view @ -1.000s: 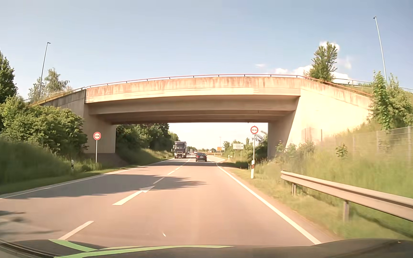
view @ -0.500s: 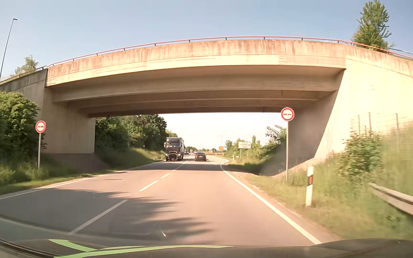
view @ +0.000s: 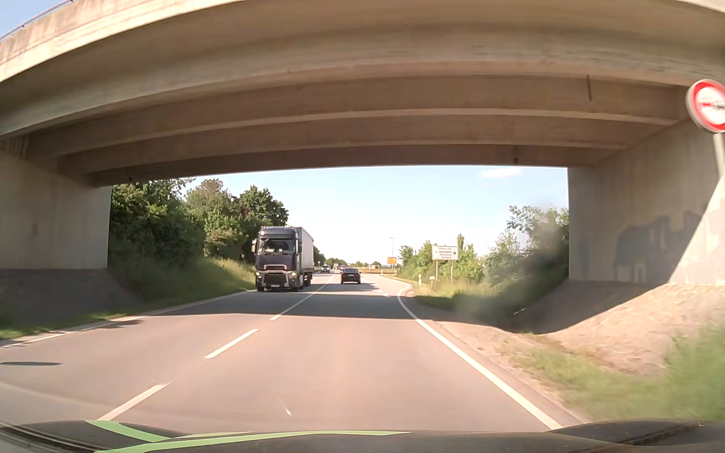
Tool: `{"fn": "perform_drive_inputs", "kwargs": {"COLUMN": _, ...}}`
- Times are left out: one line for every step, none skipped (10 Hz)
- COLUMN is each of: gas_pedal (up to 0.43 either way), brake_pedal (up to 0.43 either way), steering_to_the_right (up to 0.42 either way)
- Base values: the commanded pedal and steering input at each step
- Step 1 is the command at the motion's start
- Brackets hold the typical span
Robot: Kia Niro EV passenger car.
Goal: Follow the waypoints while adhering to traffic rules and regulations
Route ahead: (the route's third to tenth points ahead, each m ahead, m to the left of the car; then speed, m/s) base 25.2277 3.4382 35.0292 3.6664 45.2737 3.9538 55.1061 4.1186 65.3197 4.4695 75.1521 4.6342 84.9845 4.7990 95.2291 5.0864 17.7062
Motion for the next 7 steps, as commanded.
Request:
{"fn": "perform_drive_inputs", "kwargs": {"gas_pedal": 0.098, "brake_pedal": 0.0, "steering_to_the_right": 0.0}}
{"fn": "perform_drive_inputs", "kwargs": {"gas_pedal": 0.098, "brake_pedal": 0.0, "steering_to_the_right": 0.0}}
{"fn": "perform_drive_inputs", "kwargs": {"gas_pedal": 0.11, "brake_pedal": 0.0, "steering_to_the_right": 0.0}}
{"fn": "perform_drive_inputs", "kwargs": {"gas_pedal": 0.11, "brake_pedal": 0.0, "steering_to_the_right": 0.0}}
{"fn": "perform_drive_inputs", "kwargs": {"gas_pedal": 0.11, "brake_pedal": 0.0, "steering_to_the_right": -0.001}}
{"fn": "perform_drive_inputs", "kwargs": {"gas_pedal": 0.11, "brake_pedal": 0.0, "steering_to_the_right": -0.001}}
{"fn": "perform_drive_inputs", "kwargs": {"gas_pedal": 0.11, "brake_pedal": 0.0, "steering_to_the_right": -0.001}}
